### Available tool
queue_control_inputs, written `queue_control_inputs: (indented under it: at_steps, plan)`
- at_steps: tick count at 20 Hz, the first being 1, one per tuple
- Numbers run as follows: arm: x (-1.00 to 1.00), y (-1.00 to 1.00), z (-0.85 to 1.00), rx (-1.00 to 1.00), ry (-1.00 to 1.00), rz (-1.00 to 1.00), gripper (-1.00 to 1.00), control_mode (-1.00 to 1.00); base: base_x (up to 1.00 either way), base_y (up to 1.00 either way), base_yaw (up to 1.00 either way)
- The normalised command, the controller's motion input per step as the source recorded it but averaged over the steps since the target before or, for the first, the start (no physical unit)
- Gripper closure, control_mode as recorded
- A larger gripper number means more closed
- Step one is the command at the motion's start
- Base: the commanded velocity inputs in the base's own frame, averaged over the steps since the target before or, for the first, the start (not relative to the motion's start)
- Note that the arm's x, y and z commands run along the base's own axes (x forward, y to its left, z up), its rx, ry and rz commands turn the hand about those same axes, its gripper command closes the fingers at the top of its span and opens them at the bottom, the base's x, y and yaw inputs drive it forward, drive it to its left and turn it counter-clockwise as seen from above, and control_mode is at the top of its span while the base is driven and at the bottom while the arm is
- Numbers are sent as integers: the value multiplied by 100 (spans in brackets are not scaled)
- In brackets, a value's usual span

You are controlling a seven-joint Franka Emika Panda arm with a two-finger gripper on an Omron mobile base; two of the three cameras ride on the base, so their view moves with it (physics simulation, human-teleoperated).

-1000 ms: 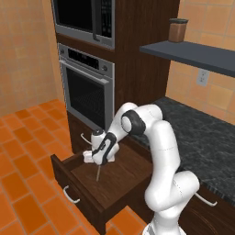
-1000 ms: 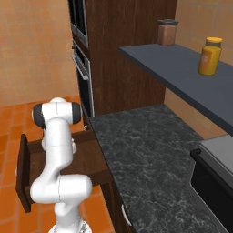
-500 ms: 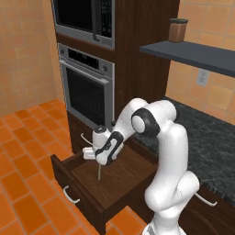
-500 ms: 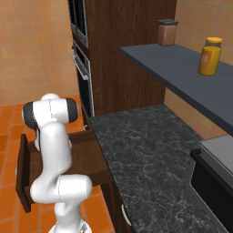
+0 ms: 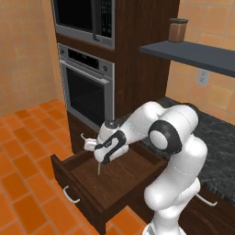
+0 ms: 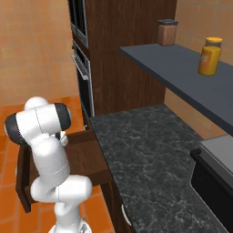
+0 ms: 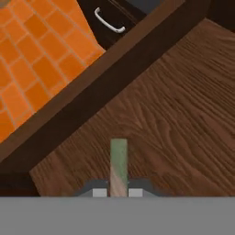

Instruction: Take a straw from the drawer in front and place it inside the glass cup on the dining counter.

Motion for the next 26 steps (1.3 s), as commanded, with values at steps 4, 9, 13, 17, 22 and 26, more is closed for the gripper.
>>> queue_control_inputs:
  at_steps: [4, 9, 13, 17, 22, 26]
  plan:
    - [49, 0, 100, 0, -4, 0, 100, -100, 0, 0, 0]
    - [31, 0, 100, -2, -7, 0, 100, -100, 0, 0, 0]
    - [-3, 0, 100, -19, -13, 3, 100, -100, 0, 0, 0]
    - [-21, -9, 100, -28, -16, 5, 100, -100, 0, 0, 0]
    - [-30, -39, 94, -10, -1, 5, 100, -100, 0, 0, 0]
    - [-43, -56, 63, 0, 9, 4, 100, -100, 0, 0, 0]
